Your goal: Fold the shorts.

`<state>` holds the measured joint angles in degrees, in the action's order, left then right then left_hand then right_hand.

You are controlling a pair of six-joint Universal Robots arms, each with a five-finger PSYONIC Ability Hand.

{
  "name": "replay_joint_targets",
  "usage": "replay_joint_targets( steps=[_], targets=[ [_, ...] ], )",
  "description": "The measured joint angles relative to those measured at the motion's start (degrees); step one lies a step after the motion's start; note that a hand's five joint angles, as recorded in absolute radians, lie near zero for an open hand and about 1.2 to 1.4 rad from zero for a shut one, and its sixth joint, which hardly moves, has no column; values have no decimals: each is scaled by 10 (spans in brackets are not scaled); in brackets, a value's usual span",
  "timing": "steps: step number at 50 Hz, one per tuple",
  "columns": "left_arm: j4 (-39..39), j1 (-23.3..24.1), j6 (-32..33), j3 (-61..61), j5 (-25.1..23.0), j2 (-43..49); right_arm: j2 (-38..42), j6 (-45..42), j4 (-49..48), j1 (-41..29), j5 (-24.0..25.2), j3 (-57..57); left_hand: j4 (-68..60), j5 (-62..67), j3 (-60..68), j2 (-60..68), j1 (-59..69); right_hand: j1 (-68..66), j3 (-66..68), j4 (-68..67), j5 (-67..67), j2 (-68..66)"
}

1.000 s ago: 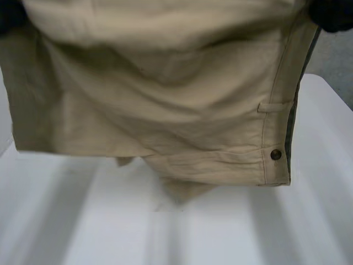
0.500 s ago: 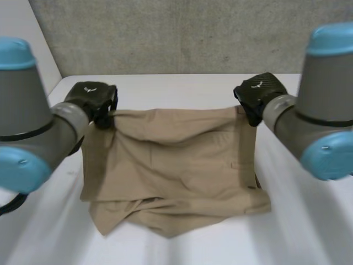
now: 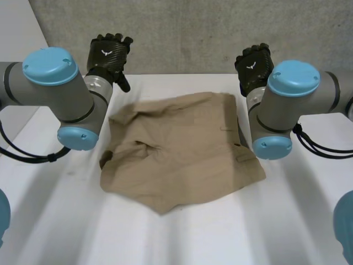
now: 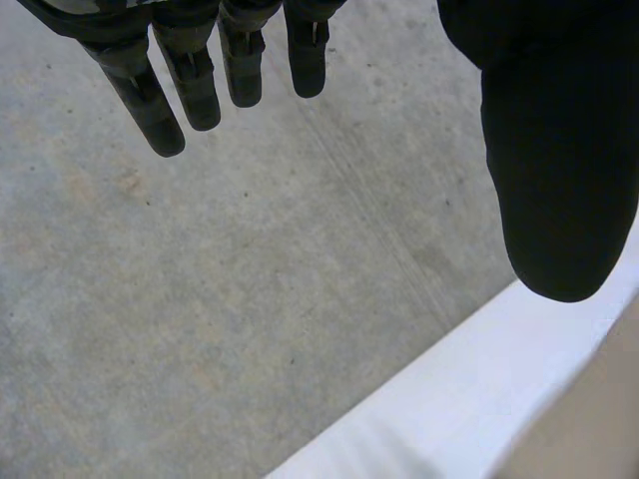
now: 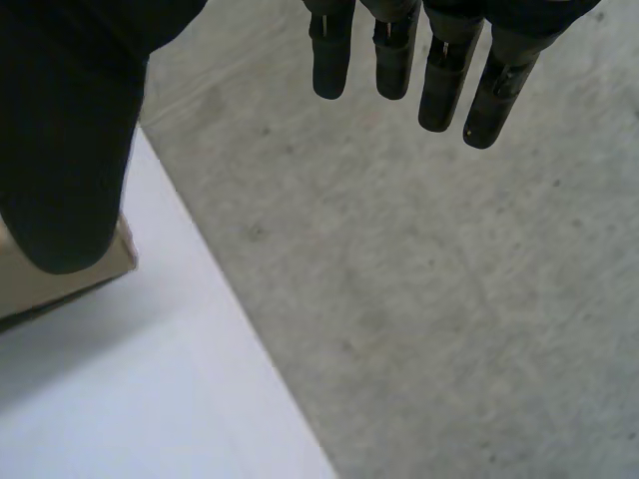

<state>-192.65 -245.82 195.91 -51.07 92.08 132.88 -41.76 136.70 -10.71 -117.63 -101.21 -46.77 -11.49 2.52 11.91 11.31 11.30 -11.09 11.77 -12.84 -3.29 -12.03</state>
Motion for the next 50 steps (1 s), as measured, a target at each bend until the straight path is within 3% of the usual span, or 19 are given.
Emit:
replay_joint_targets(
  steps=[10, 14, 18, 23, 24, 34, 37, 48, 50],
  targets=[
    [23, 3, 8, -166, 3, -112, -163, 86, 93, 7, 54, -171, 0, 0, 0, 0, 0, 0, 0, 0, 0, 0],
    [32, 7, 7, -211, 3, -139, -182, 92, 106, 8, 65, -196, 0, 0, 0, 0, 0, 0, 0, 0, 0, 0],
    [69, 28, -2, -341, 2, -214, -245, 122, 163, 21, 104, -307, -1, 0, 0, 1, 1, -1, 2, -1, 0, -2],
    [89, 45, -11, -425, 0, -261, -268, 133, 182, 38, 127, -364, -13, 3, 10, 17, 17, -75, 100, -86, -78, -96],
    [95, 56, -16, -472, -1, -285, -281, 137, 187, 53, 152, -408, -21, 7, 17, 23, 24, -120, 150, -139, -128, -150],
    [101, 73, -30, -559, 0, -316, -293, 139, 166, 87, 220, -493, -67, 57, 60, 67, 69, -160, 202, -191, -173, -197],
    [101, 73, -54, -577, 0, -315, -280, 139, 99, 106, 258, -532, -71, 61, 63, 71, 72, -160, 202, -191, -175, -197],
    [100, 66, -102, -574, -1, -306, -209, 131, 0, 114, 266, -525, -71, 61, 63, 71, 72, -163, 211, -201, -184, -207],
    [100, 66, -103, -573, -1, -305, -196, 131, -3, 114, 263, -515, -71, 61, 63, 71, 72, -223, 273, -262, -243, -272]
  ],
)
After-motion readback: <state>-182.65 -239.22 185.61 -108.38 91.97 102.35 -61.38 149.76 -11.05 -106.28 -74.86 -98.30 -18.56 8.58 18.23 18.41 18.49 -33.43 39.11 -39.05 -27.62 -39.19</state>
